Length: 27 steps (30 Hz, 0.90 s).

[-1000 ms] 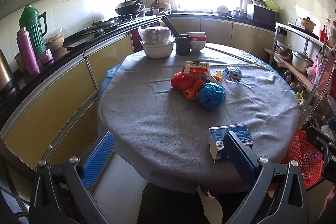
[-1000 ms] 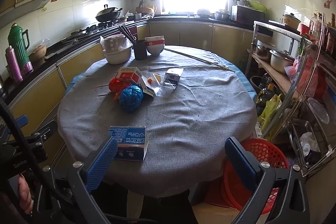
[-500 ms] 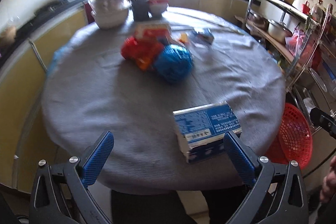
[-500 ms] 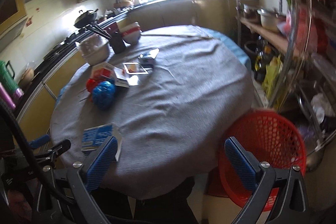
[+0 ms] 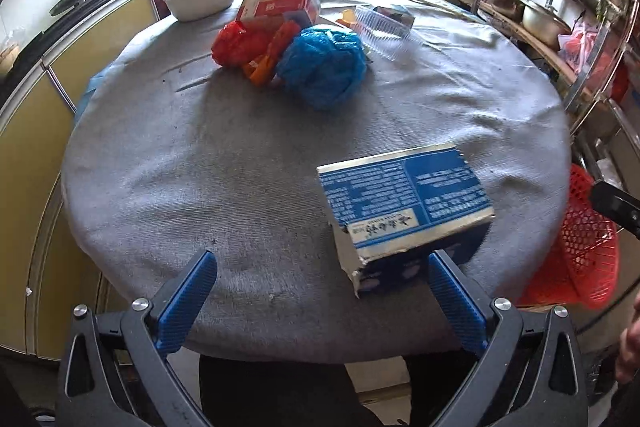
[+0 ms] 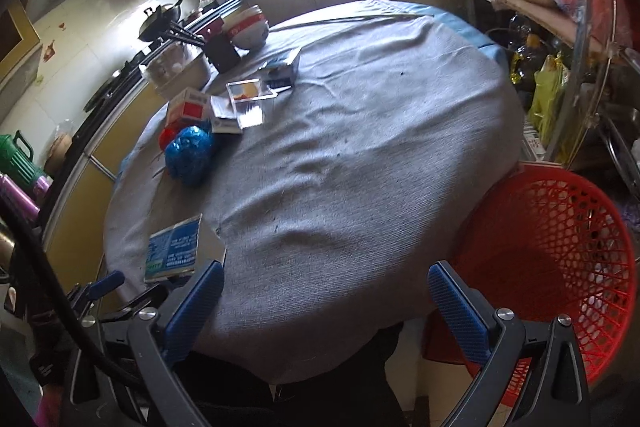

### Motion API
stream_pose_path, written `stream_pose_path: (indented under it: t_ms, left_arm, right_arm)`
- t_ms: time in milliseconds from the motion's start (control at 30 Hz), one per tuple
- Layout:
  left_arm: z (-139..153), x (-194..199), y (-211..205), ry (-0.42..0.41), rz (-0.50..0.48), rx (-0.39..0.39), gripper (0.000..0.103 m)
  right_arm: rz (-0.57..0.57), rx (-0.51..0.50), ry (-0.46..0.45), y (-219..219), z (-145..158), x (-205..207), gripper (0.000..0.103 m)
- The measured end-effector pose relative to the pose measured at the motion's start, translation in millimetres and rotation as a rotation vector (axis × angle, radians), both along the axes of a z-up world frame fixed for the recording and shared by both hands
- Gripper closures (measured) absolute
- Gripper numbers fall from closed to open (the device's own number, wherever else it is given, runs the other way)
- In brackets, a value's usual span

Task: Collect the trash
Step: 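Reach the right tool to the blue-and-white box while the left tool approaches the blue bag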

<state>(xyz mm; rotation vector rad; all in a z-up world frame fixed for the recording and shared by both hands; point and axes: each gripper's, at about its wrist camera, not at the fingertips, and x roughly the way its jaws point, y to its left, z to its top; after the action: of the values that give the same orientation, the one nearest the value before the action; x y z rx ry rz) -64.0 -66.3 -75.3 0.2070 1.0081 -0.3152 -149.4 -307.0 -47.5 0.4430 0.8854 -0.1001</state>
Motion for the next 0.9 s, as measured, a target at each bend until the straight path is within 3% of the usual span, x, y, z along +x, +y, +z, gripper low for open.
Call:
stream_pose_path:
  t_ms: [200, 333, 467, 667, 900]
  left_arm:
    - [-3, 23, 2, -0.077, 0.012, 0.109, 0.000]
    - [-2, 56, 17, -0.102, 0.069, 0.174, 0.000]
    - [18, 71, 32, -0.085, 0.141, 0.096, 0.000]
    - [40, 43, 5, -0.009, 0.109, -0.056, 0.000]
    - [50, 54, 30, -0.029, 0.197, -0.063, 0.000]
  right_arm:
    - [-0.018, 0.009, 0.016, -5, -3, -1, 0.000]
    - [-0.023, 0.016, 0.025, -8, -5, -2, 0.000]
    - [-0.019, 0.010, 0.025, -8, -6, -3, 0.000]
    - [-0.002, 0.010, -0.004, -6, -6, -2, 0.000]
    - [0.233, -0.014, -0.148, 16, 15, 18, 0.000]
